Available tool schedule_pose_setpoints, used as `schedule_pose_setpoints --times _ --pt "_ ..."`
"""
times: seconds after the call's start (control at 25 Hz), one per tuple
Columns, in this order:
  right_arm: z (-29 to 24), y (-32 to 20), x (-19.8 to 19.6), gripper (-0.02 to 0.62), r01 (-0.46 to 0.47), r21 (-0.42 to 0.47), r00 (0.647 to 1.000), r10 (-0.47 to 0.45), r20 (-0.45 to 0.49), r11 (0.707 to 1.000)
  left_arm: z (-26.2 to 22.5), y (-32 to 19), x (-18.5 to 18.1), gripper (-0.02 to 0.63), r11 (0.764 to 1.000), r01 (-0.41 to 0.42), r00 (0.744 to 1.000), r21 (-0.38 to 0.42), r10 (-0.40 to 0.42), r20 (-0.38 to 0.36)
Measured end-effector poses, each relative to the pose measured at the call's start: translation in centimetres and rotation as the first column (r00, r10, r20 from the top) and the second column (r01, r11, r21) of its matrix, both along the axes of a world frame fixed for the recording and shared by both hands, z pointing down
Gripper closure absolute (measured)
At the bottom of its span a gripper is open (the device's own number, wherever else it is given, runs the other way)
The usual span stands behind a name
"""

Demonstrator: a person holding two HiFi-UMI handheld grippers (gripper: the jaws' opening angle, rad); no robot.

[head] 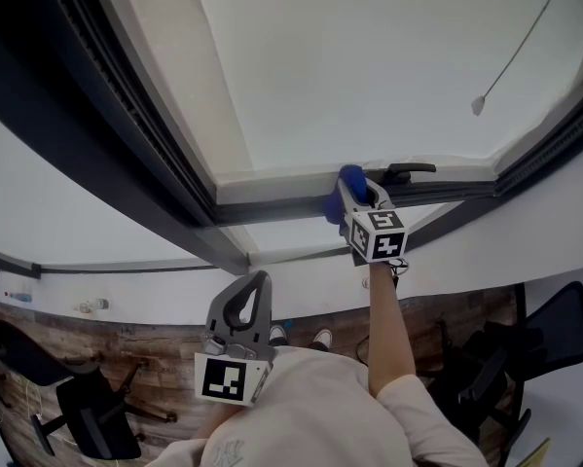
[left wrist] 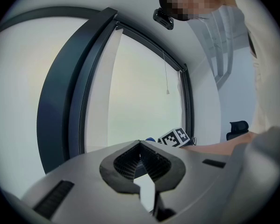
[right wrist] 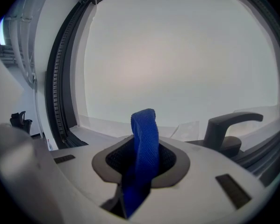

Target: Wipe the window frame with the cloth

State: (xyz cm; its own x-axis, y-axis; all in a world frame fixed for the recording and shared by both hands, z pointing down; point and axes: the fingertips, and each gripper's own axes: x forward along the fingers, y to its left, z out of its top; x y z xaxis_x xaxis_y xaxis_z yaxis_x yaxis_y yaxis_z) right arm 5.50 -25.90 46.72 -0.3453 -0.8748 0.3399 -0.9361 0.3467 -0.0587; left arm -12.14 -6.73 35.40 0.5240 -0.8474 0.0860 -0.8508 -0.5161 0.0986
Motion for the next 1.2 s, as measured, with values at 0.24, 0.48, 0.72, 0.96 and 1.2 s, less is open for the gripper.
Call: schedule_pose_setpoints --times 0.24,0.48,0.72,0.96,1.2 --pt "-0.2 -0.1 -0.1 0.480 -0.009 0.001 0.997 0.009 0.073 1.000 0.6 0.0 -0.4 0.597 1.000 -0.010 1.000 -0.005 0.010 0.028" --pt "-0.7 0.0 1.0 0.482 -0.055 0.032 0.997 0.054 0.052 0.998 0.3 0.0 -0.5 0.597 1.000 -0.006 1.000 -0.005 0.006 0.009" --pt "-0.2 -0.1 1.3 0.531 -0.080 0.014 0.997 0.081 -0.013 0.997 0.6 0.0 -0.7 0.597 1.000 -0.010 1.000 -0.007 0.010 0.021" --pt "-1.8 1.5 -2.5 0.532 -0.023 0.046 1.000 0.024 -0.018 0.999 0.7 0.2 -1.8 0.597 1.000 0.005 1.000 -0.009 -0.005 0.015" --pt "-4.2 4.6 -13.4 0.534 0.187 0.120 0.982 -0.189 0.010 0.975 0.4 0.6 -3.7 0.597 1.000 0.029 0.999 0.000 -0.029 0.016"
